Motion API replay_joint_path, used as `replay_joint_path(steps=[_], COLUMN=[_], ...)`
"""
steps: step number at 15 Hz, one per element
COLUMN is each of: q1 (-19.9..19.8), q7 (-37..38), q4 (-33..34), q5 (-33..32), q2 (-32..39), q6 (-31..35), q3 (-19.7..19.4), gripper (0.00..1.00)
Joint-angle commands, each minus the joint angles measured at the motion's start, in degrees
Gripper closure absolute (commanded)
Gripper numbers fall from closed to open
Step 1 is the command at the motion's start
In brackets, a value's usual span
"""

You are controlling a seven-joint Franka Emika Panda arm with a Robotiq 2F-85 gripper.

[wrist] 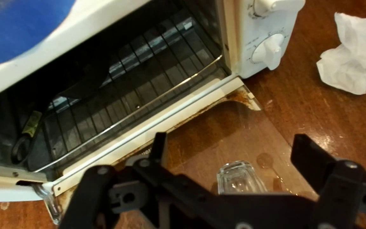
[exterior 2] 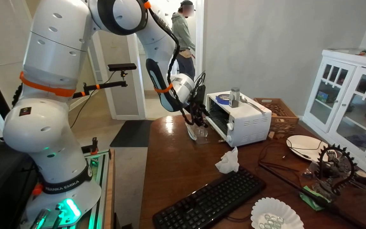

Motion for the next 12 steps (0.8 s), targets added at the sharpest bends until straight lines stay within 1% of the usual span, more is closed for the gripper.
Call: replay_joint_path(steps=[1,4,5,7,8,11,12], q1=[-0.3,-1.1,-0.4,-0.9,-2.3,-3.8,-4.2], q7=[-12.3,-22.2,-25.0,-31.8,-36.2,-48.8,-52.8], q4=[-0.3,-1.6,-1.8,-1.7,-1.6,-1.5,-1.6], q5=[11.4,17.9,19.5,22.8,23.7,26.5,27.5], q2=[0.7,-0.4,-0.8,-1.0,-0.6,0.0,-0.1], q6=[4.8,4.8,5.1,6.0,7.0,9.9,9.9], q3=[-0.8,1.0,0.4,0.9,2.3,3.5,4.0], gripper=[0.00,0.00,0.00,0.00,0.00,0.00,0.00])
